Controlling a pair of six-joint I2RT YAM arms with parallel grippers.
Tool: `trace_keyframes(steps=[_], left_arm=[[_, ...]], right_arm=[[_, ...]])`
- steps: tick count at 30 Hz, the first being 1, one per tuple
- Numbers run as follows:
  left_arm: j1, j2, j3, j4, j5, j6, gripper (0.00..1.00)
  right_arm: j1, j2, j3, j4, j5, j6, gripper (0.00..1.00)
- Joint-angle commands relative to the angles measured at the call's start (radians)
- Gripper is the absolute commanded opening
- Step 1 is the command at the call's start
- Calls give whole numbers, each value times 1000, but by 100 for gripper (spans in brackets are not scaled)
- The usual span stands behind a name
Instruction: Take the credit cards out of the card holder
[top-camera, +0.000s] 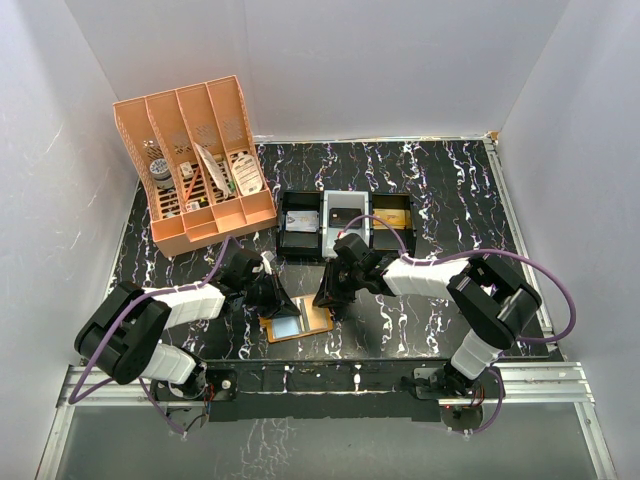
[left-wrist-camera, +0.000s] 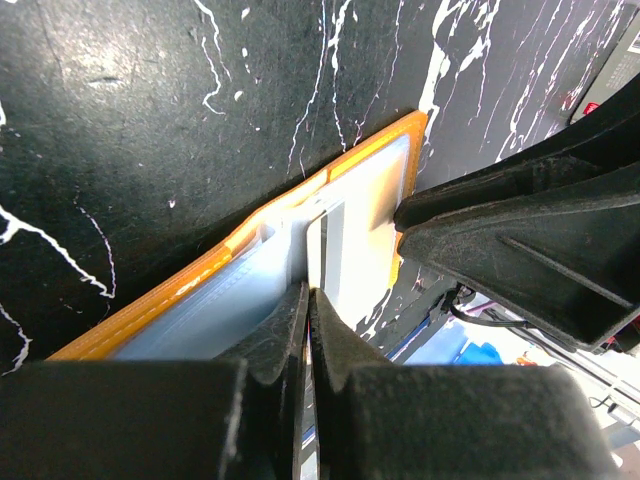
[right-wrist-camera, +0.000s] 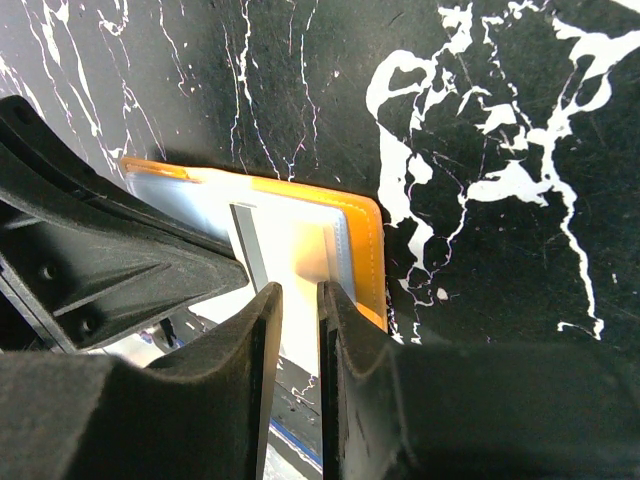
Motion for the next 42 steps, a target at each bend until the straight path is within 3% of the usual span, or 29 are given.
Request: trace_keyframes(steps=[1, 16, 40, 42], left_arm=[[-2, -26, 11, -28, -13, 12, 0], [-1, -26, 26, -49, -18, 26, 0], [0, -25, 23, -36, -10, 16, 0], [-1, -26, 17, -29, -11, 5, 5]], right_arm=[[9, -23, -1, -27, 35, -23, 20], [9, -49, 56, -83, 54, -66, 21], [10, 17, 17, -2, -22, -32, 19], [11, 11, 6, 21, -41, -25, 17]])
